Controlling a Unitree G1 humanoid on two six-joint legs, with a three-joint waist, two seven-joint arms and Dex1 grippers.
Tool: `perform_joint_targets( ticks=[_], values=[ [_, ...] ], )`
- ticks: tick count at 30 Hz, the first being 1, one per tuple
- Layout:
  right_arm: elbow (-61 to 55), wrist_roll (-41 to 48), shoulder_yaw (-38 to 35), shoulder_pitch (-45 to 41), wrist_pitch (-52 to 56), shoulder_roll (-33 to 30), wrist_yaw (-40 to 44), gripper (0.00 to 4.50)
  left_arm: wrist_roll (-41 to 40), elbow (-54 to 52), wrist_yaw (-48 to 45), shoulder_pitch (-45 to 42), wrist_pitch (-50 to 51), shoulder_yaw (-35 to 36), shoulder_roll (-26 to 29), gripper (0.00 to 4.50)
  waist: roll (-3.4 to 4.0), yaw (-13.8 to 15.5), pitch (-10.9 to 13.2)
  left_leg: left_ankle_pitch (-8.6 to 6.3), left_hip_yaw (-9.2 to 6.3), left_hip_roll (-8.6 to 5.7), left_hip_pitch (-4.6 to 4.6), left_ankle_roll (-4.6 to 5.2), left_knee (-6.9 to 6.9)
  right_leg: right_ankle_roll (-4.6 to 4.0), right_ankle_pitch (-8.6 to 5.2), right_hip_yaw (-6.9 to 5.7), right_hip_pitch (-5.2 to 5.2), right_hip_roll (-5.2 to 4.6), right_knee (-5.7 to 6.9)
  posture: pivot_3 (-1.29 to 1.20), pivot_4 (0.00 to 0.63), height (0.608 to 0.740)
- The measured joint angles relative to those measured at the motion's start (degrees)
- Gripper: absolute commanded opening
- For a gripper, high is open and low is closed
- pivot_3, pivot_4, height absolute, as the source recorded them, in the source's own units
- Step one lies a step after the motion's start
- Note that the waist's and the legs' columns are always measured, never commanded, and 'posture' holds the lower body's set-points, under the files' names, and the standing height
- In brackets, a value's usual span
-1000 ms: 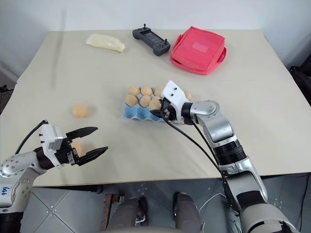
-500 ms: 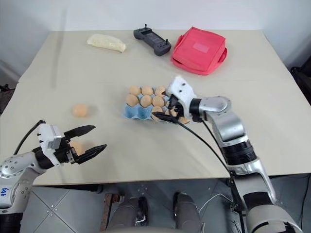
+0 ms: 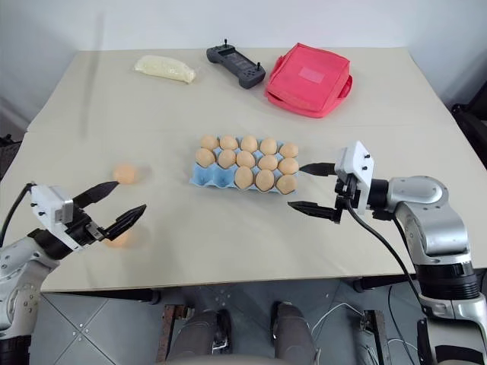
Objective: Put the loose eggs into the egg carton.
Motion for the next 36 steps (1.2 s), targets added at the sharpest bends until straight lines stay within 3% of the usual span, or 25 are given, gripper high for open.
perform_joint_targets(
  ticks=[9,23,29,36],
  values=[
    [3.1,0.2,1.4,-1.5,-1.2,0.5,1.7,4.48,0.1,-11.7,11.7,6.1,6.2,3.7,-4.1,4.5,0.0,0.1,0.0,-0.09,-0.02,0.01,-0.02,-0.23,-0.04,-0.07,0.04,0.02,-0.01,-0.05,-0.07,0.0,0.15,0.74],
    [11.0,-1.4,7.1,-9.3,-3.3,3.3,5.0,4.48,-3.7,-30.9,30.6,11.1,31.7,3.2,-7.5,4.5,-0.01,0.2,0.0,0.04,-0.05,0.0,-0.03,-0.09,0.02,-0.13,0.05,-0.02,0.04,-0.03,-0.07,0.0,0.15,0.74],
    [11.8,-1.9,8.0,-9.4,-3.1,3.3,5.2,4.48,-2.4,-30.2,33.6,11.1,37.1,1.4,-8.0,4.5,0.0,0.2,0.0,0.04,-0.07,0.02,-0.02,-0.1,0.02,-0.17,0.02,-0.05,0.03,0.0,-0.04,0.0,0.15,0.74],
    [11.4,-1.9,8.0,-9.5,-2.0,3.3,4.8,4.48,1.1,-23.0,32.4,5.1,37.2,-3.0,-6.4,4.5,0.0,0.2,0.0,-0.05,-0.08,0.02,-0.04,-0.28,0.04,-0.21,0.04,-0.05,0.02,-0.02,-0.04,0.0,0.15,0.74]
  ],
)
